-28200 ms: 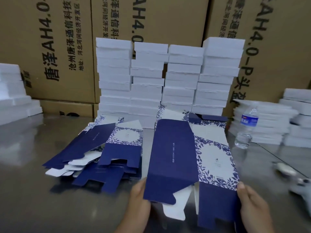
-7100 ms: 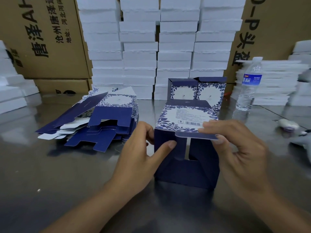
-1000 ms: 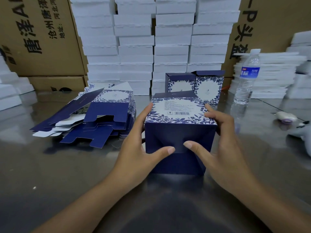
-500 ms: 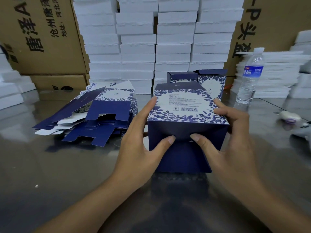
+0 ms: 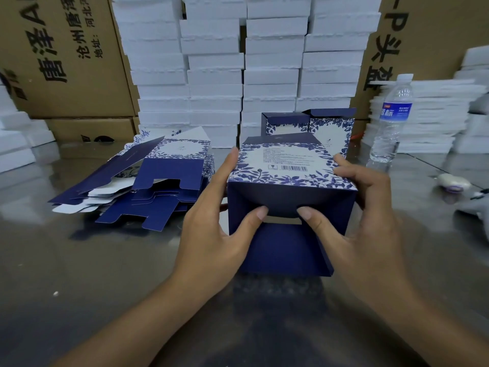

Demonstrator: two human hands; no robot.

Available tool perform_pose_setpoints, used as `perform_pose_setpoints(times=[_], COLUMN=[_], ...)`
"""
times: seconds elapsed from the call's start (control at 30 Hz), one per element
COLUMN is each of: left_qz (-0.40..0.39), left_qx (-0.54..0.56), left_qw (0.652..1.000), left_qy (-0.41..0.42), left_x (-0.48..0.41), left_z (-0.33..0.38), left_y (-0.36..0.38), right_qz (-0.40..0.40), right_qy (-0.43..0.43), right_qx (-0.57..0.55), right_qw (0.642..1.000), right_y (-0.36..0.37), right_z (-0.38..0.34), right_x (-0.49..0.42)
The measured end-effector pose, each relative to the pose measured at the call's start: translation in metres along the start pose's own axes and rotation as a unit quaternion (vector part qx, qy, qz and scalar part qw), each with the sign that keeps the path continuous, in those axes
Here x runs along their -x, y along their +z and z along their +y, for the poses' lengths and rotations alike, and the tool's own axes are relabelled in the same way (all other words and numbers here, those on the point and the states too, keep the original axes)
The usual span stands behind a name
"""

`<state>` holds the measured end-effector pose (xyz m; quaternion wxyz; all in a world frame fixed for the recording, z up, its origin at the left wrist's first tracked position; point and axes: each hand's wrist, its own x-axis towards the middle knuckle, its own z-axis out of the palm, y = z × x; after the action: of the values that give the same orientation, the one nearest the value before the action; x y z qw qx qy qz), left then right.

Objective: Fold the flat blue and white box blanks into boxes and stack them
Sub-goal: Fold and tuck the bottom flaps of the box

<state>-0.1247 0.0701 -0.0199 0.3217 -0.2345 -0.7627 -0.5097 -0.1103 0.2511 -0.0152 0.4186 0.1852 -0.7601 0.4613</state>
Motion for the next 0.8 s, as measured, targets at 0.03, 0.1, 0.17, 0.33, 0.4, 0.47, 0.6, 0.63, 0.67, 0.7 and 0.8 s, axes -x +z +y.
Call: perform_pose_setpoints(times=[0.03, 0.1, 0.17, 0.33, 0.4, 0.47, 0.6, 0.63, 0.67, 0.7, 0.8], left_qz=[-0.011, -0.031, -0.050, -0.029, -0.005, 0.021, 0.061, 0.076, 0.088, 0.094, 0.114], left_qx=[0.007, 0.026, 0.059, 0.093, 0.133, 0.170, 0.176, 0.188, 0.208, 0.229, 0.252], left_qw=[1.000, 0.999, 0.997, 0.994, 0.986, 0.975, 0.964, 0.956, 0.945, 0.935, 0.913], left_qy=[-0.005, -0.014, -0.026, -0.055, -0.100, -0.141, -0.190, -0.213, -0.236, -0.256, -0.299], left_x=[-0.001, -0.002, -0.002, -0.003, -0.005, -0.007, -0.009, -0.011, -0.013, -0.014, -0.017], left_z=[0.000, 0.000, 0.000, -0.002, -0.005, -0.009, -0.008, -0.008, -0.010, -0.013, -0.017], left_y=[0.000, -0.001, -0.002, 0.000, -0.001, -0.003, -0.004, -0.004, -0.005, -0.006, -0.007], right_qz=[-0.003, -0.015, -0.025, -0.001, 0.007, -0.011, -0.058, -0.069, -0.081, -0.091, -0.098], right_qy=[0.006, 0.025, 0.039, 0.065, 0.114, 0.156, 0.227, 0.247, 0.271, 0.294, 0.338], right_qx=[0.000, -0.001, 0.003, -0.141, -0.213, -0.249, -0.247, -0.237, -0.221, -0.204, -0.175], right_qw=[1.000, 1.000, 0.999, 0.988, 0.970, 0.956, 0.940, 0.937, 0.933, 0.929, 0.920], right_y=[0.000, -0.001, -0.001, -0.002, -0.003, -0.001, 0.005, 0.005, 0.005, 0.005, 0.005], right_z=[0.000, 0.001, 0.000, -0.004, -0.001, 0.003, 0.015, 0.018, 0.021, 0.023, 0.024], right_x=[0.000, 0.000, 0.000, -0.006, -0.009, -0.011, -0.008, -0.007, -0.006, -0.005, -0.005])
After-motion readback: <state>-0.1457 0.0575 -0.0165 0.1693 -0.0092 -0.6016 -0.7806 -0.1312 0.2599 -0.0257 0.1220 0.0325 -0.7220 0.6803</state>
